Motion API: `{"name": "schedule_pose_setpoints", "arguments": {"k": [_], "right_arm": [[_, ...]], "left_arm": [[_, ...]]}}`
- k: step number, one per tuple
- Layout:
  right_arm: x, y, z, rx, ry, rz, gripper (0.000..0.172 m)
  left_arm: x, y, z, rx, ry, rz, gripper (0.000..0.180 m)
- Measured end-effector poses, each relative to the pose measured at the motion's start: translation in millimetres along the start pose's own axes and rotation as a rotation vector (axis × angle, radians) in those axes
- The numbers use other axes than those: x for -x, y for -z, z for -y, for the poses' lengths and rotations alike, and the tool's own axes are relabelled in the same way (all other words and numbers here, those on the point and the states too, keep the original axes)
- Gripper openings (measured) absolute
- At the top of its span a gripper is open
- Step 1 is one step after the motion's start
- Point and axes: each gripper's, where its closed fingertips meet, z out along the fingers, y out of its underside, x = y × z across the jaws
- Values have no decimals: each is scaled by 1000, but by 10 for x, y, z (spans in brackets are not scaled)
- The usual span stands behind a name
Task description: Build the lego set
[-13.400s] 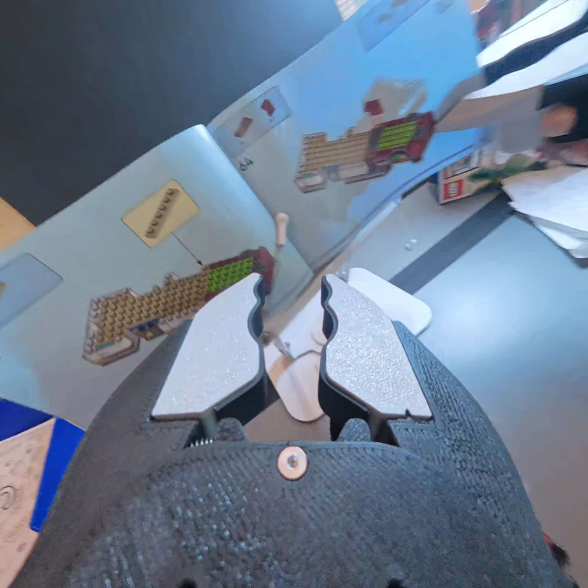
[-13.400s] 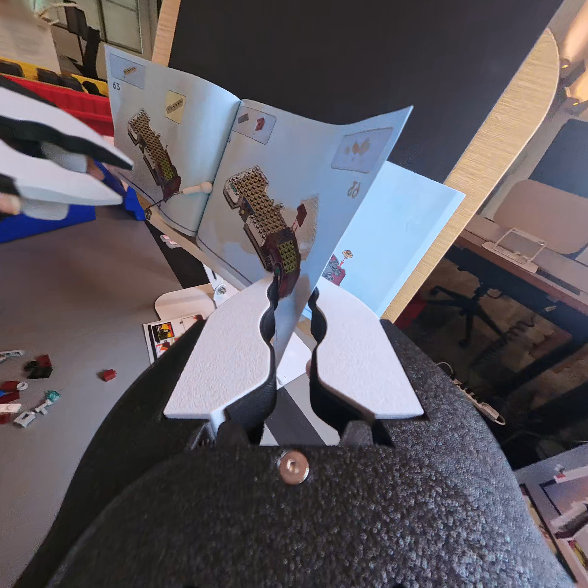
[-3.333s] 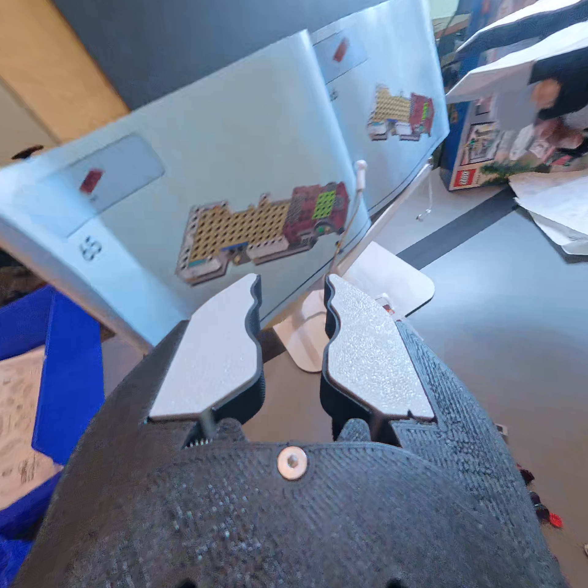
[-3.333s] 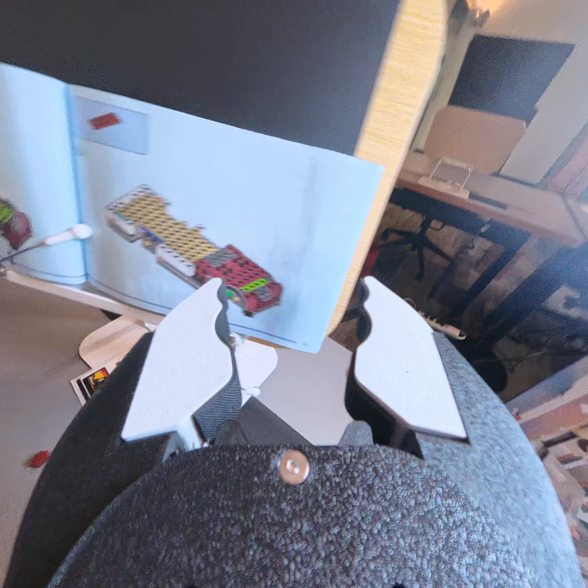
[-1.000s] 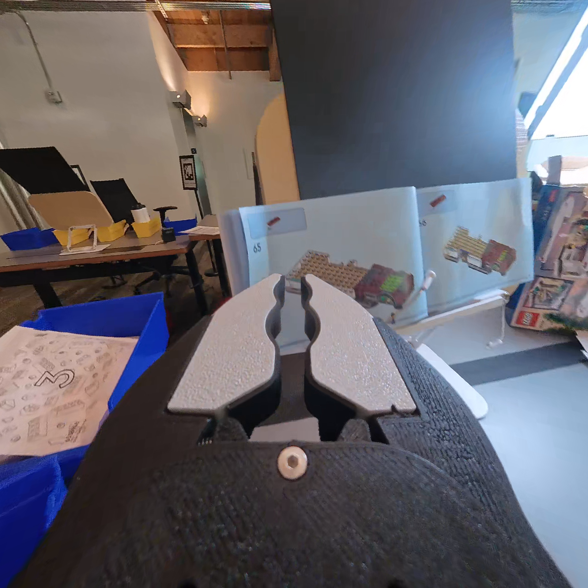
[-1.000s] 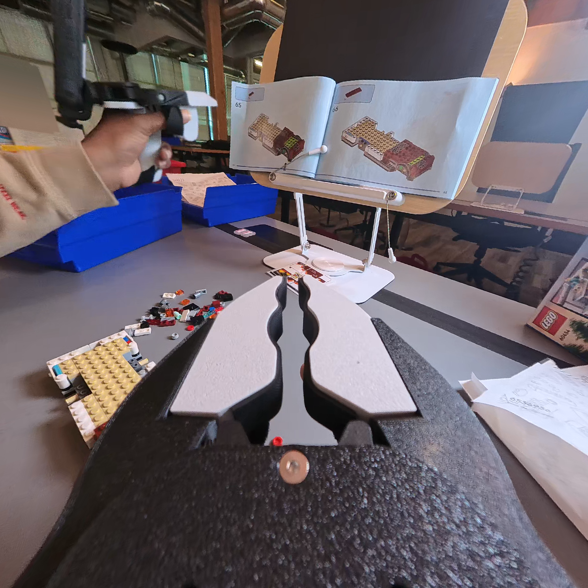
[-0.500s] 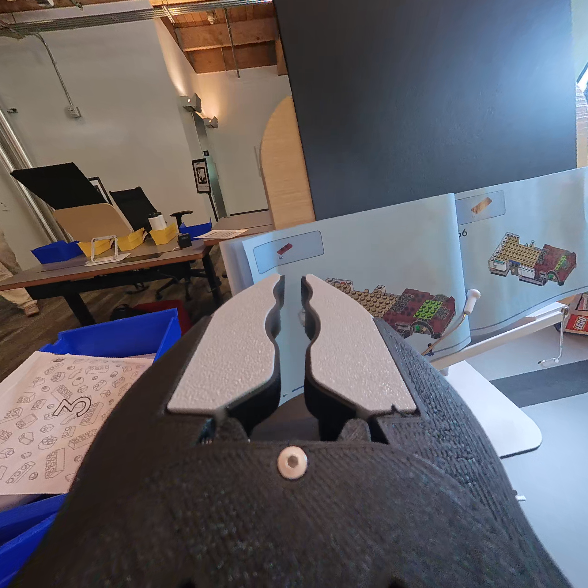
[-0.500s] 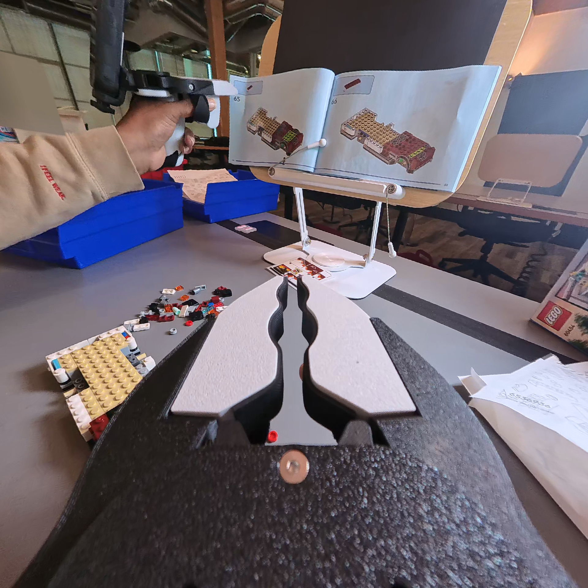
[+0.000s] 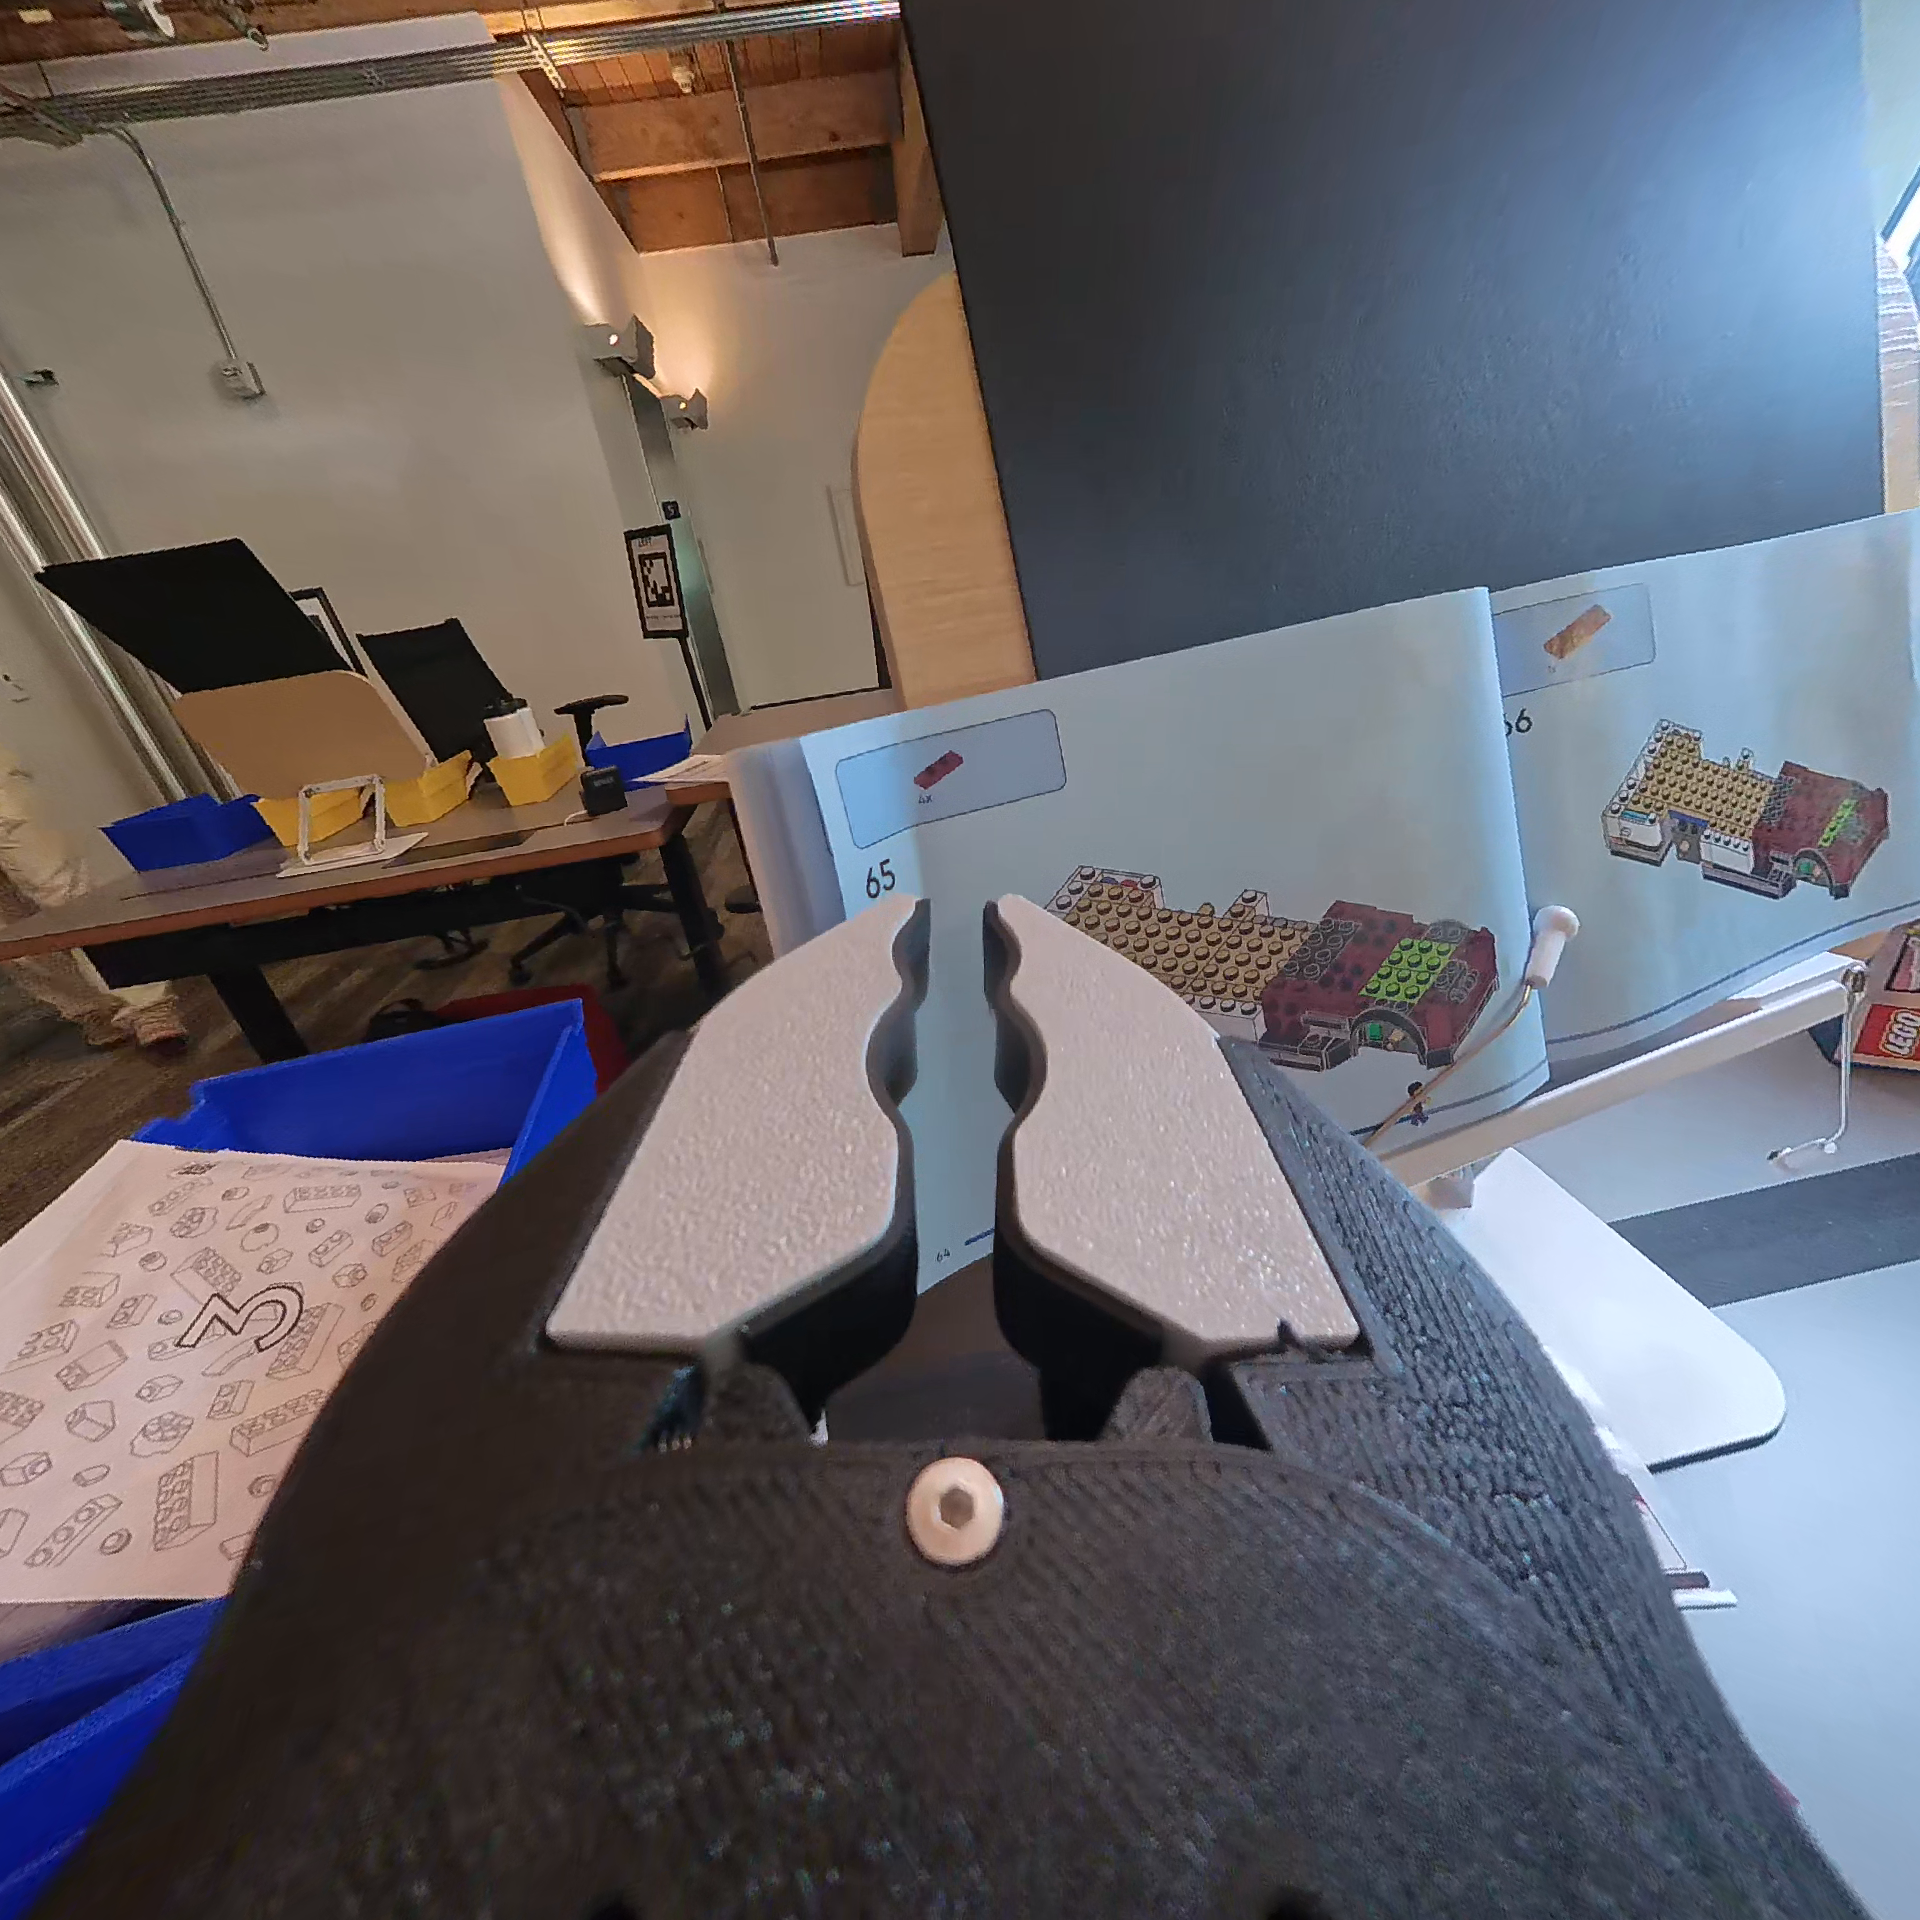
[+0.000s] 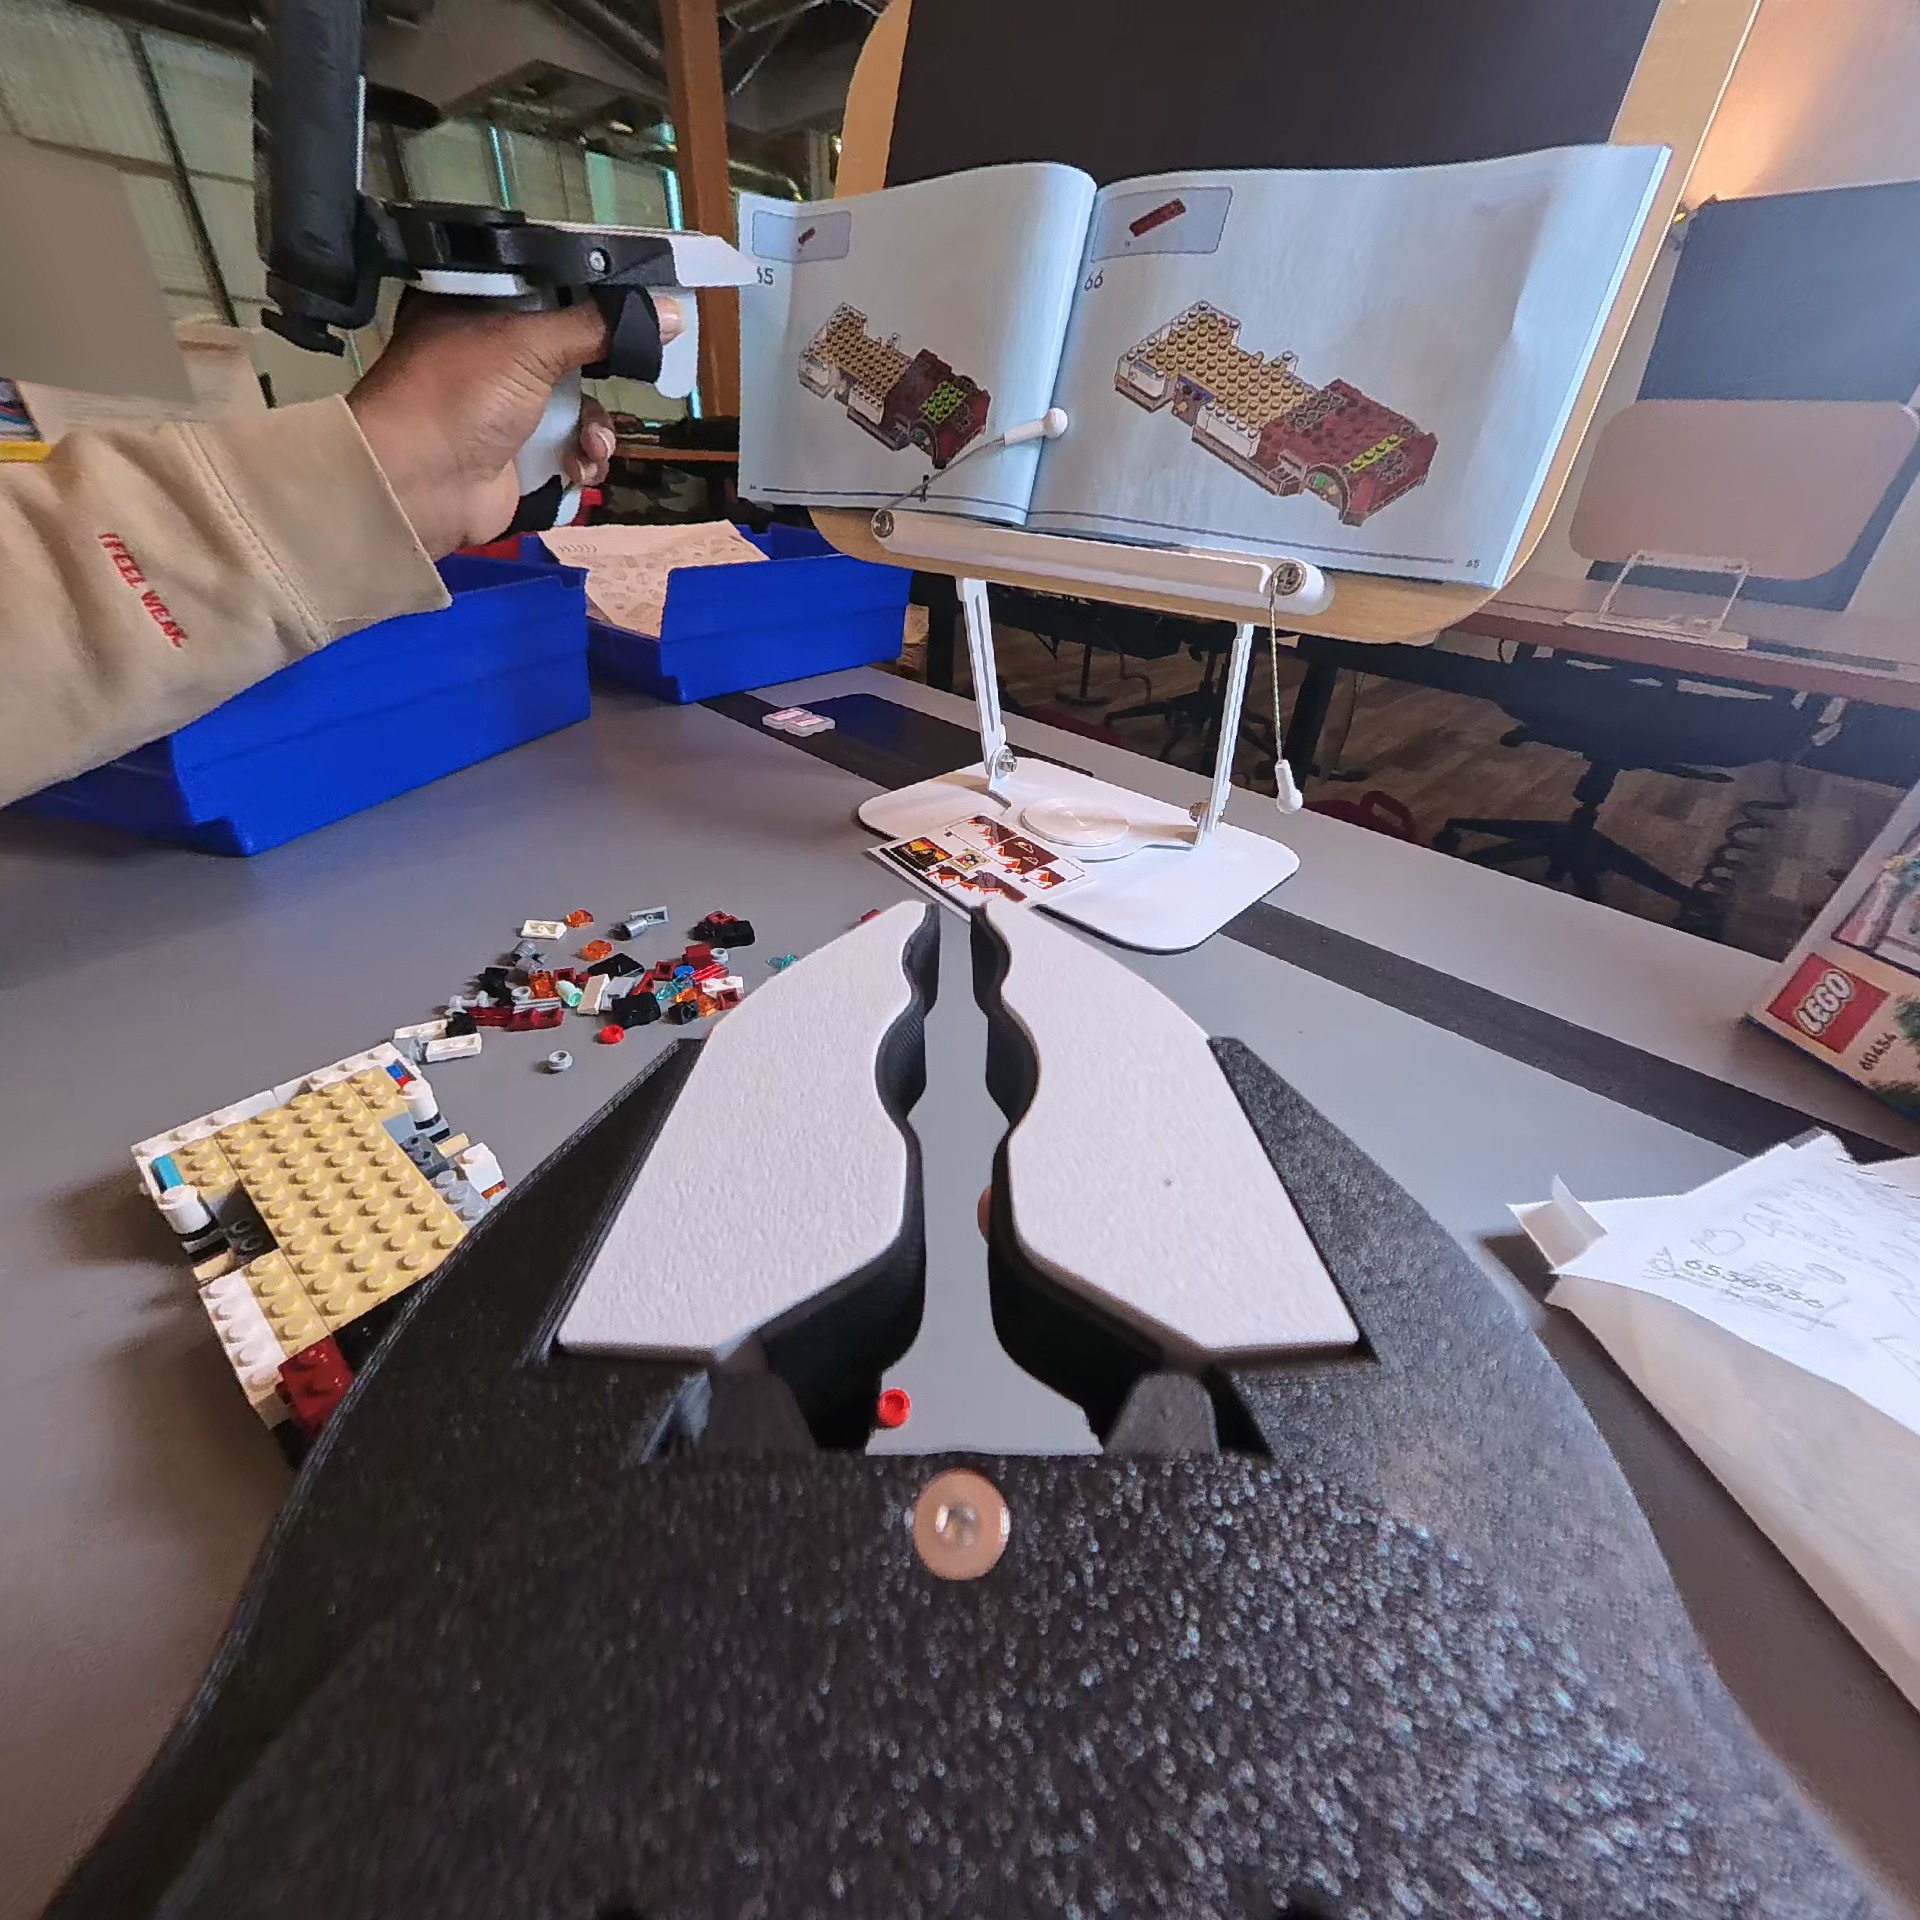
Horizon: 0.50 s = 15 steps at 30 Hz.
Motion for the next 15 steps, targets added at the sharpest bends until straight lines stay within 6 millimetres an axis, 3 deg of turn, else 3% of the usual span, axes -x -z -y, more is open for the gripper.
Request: {"name": "schedule_pose_setpoints", "arguments": {"k": [15], "right_arm": [[-29,5,1,-6,7,-18,6]], "left_arm": [[-23,-28,3,-14,1,-3,8]]}}
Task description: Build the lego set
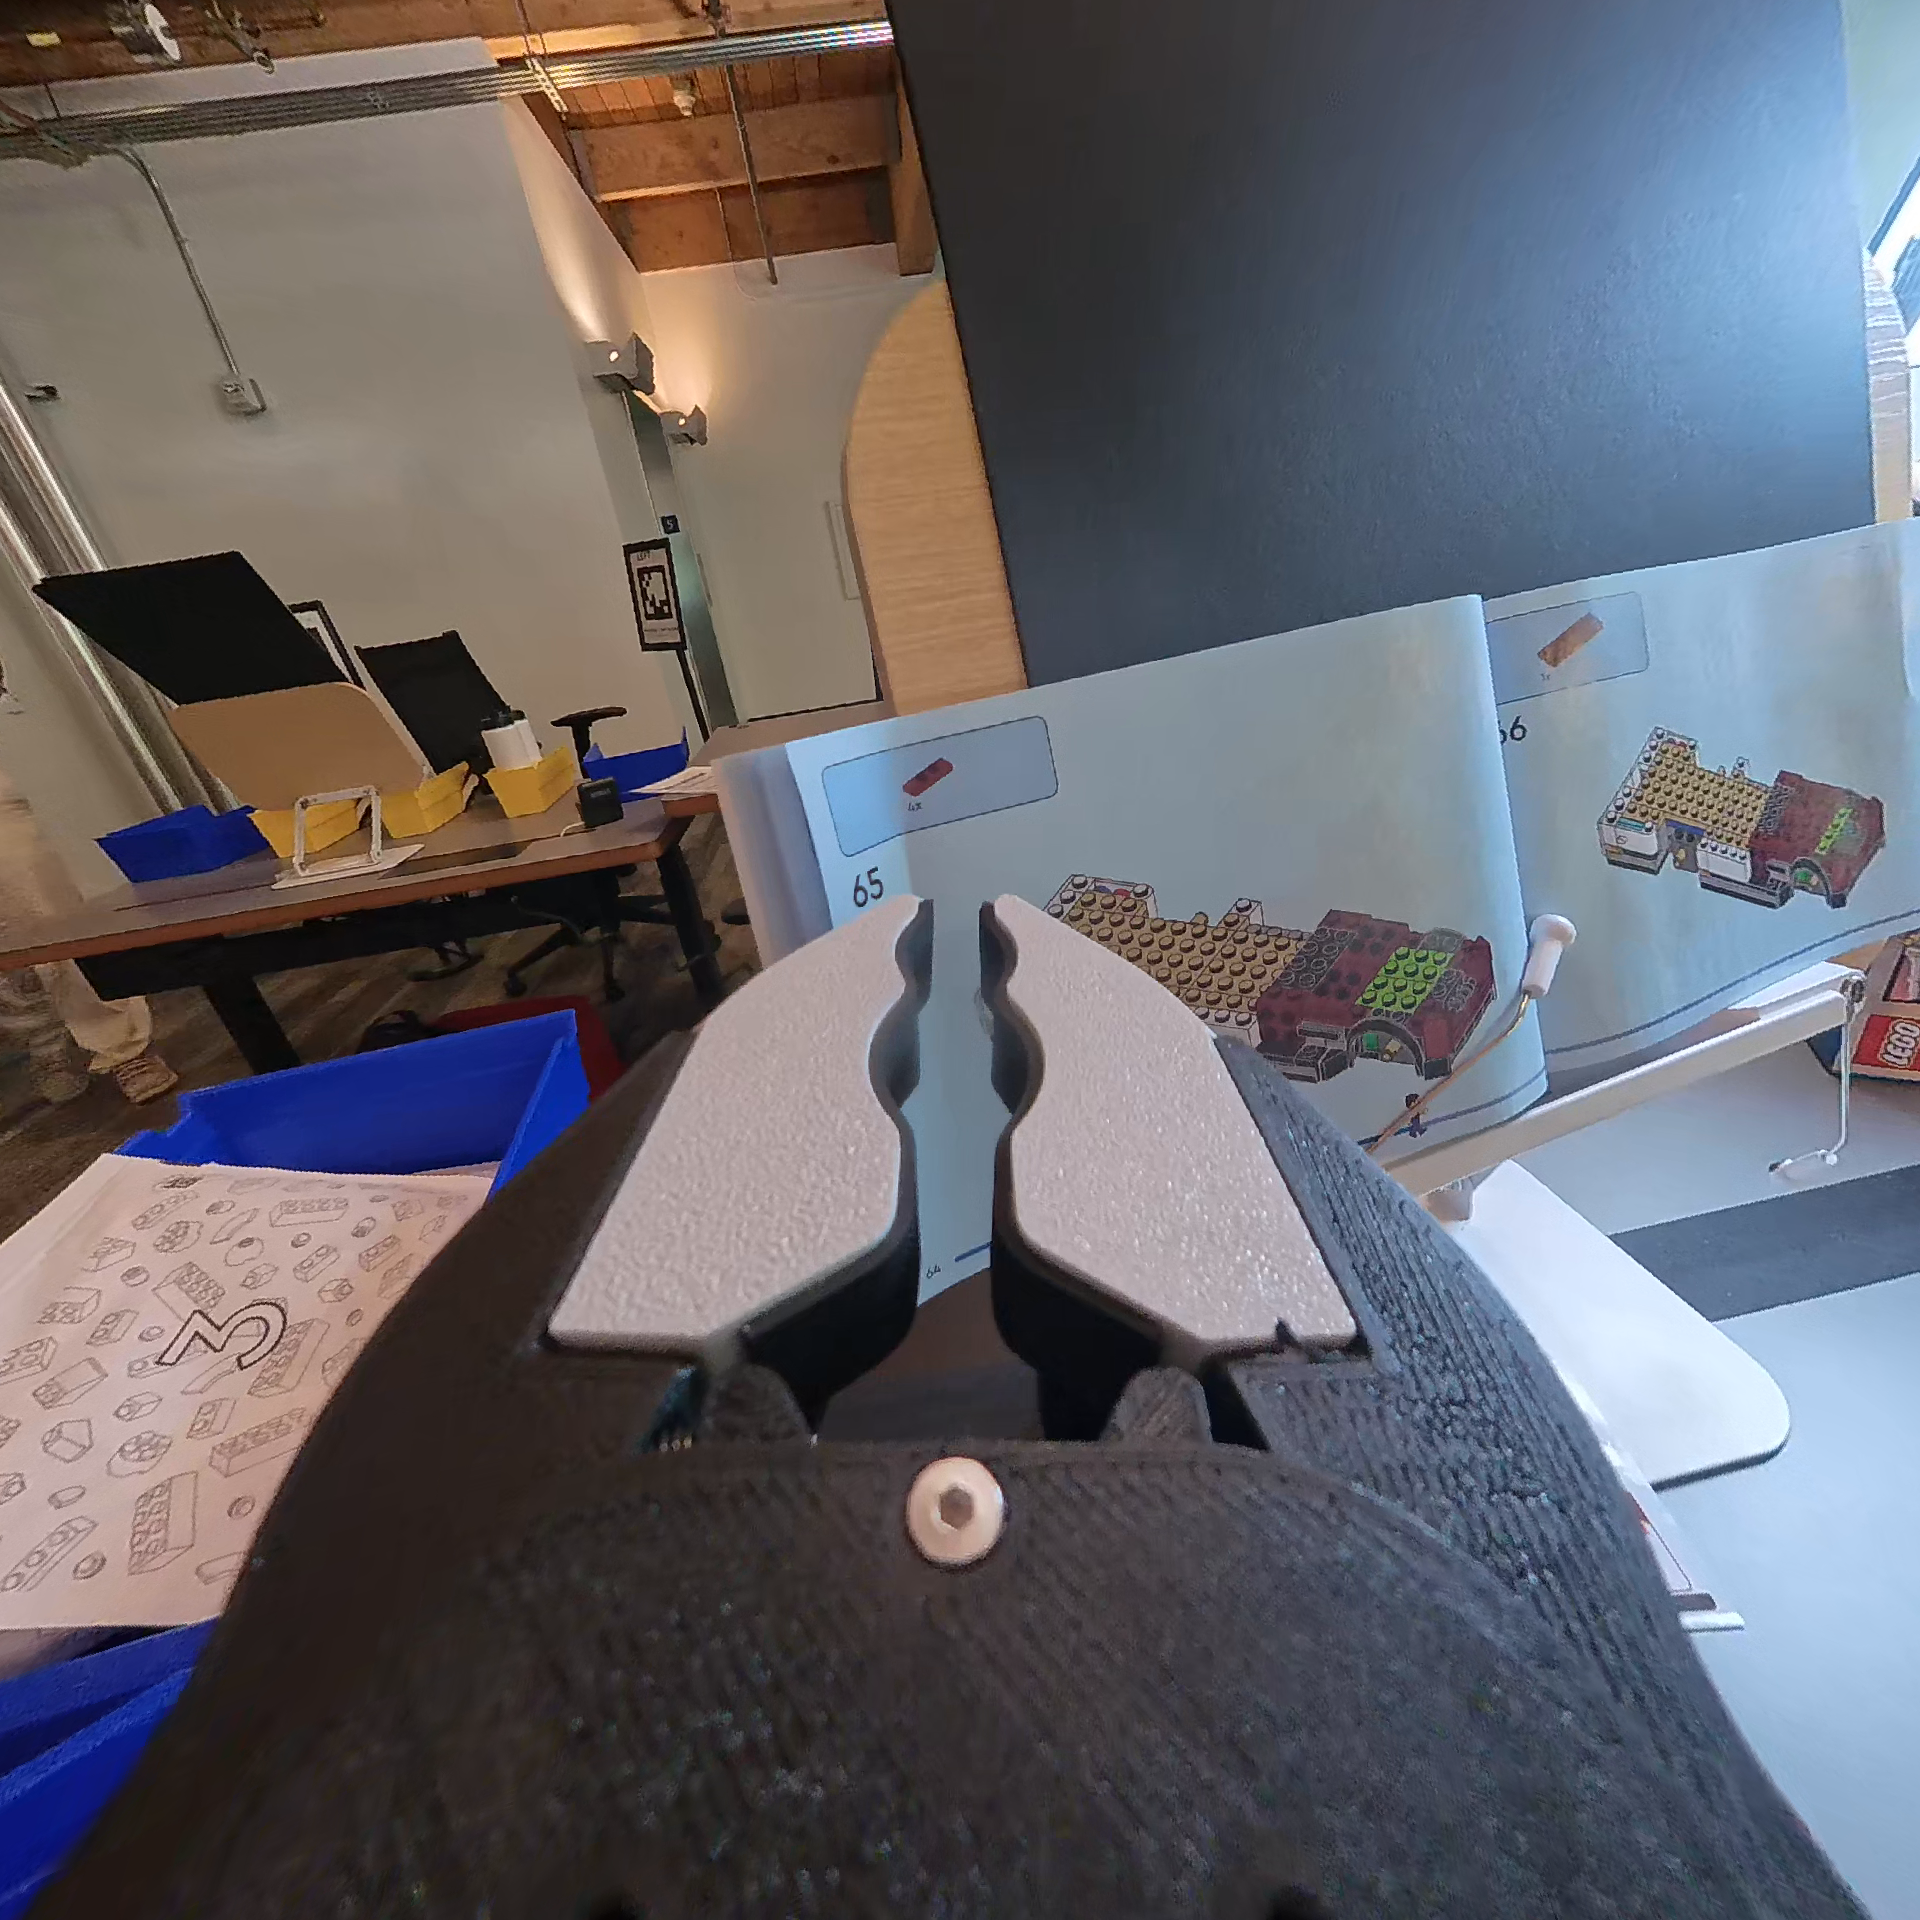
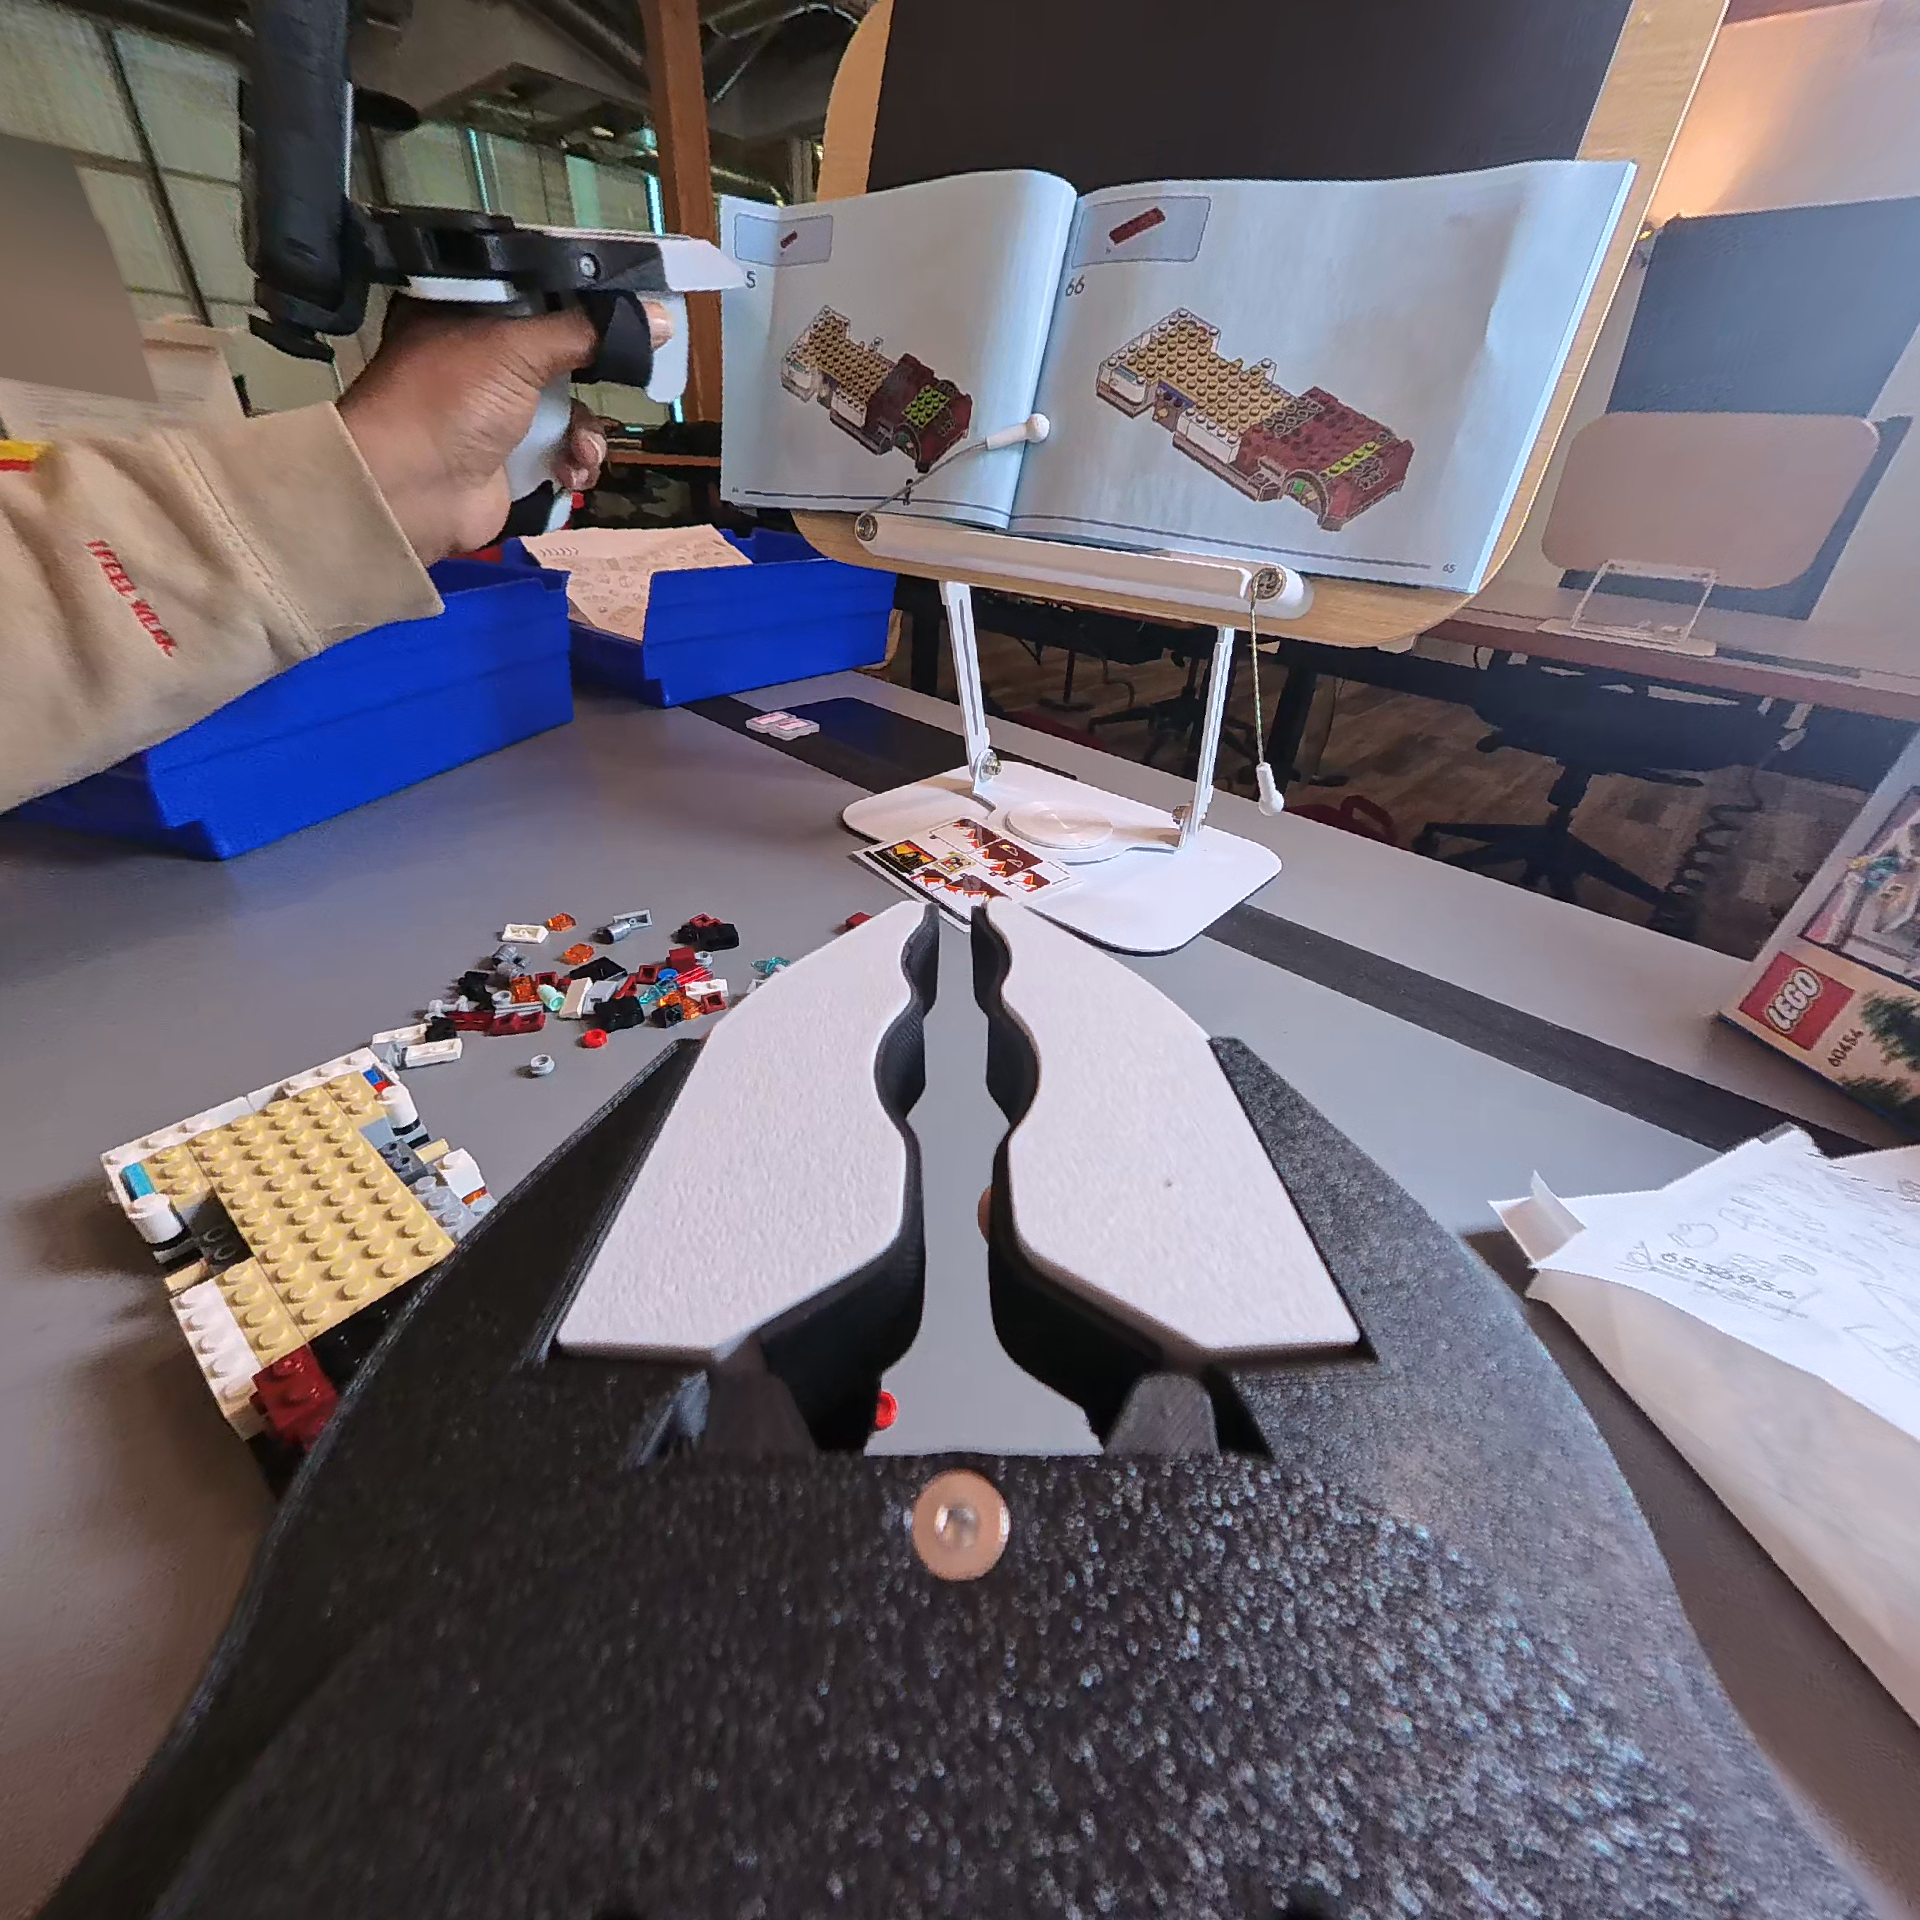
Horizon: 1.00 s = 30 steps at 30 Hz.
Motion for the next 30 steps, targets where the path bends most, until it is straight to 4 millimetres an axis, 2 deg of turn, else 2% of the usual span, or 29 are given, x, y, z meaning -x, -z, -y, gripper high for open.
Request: {"name": "schedule_pose_setpoints", "arguments": {"k": [8,16,20,23,26,28,30], "right_arm": [[-13,-1,-10,2,-2,0,6],[-13,-8,-29,9,-2,2,6],[-2,-11,-34,11,0,6,6],[-4,-5,-23,9,-1,8,6],[-7,2,-7,4,-4,10,6],[-8,4,-2,3,-8,10,6],[-7,9,3,2,-5,6,6]], "left_arm": [[8,-43,4,-6,4,10,0],[4,-88,26,-7,7,14,0],[-29,-16,56,-2,9,-6,0],[-124,236,108,21,30,-84,0],[-217,645,227,64,57,-208,0],[-160,940,297,119,23,-268,0],[40,1205,303,194,-23,-300,0]]}}
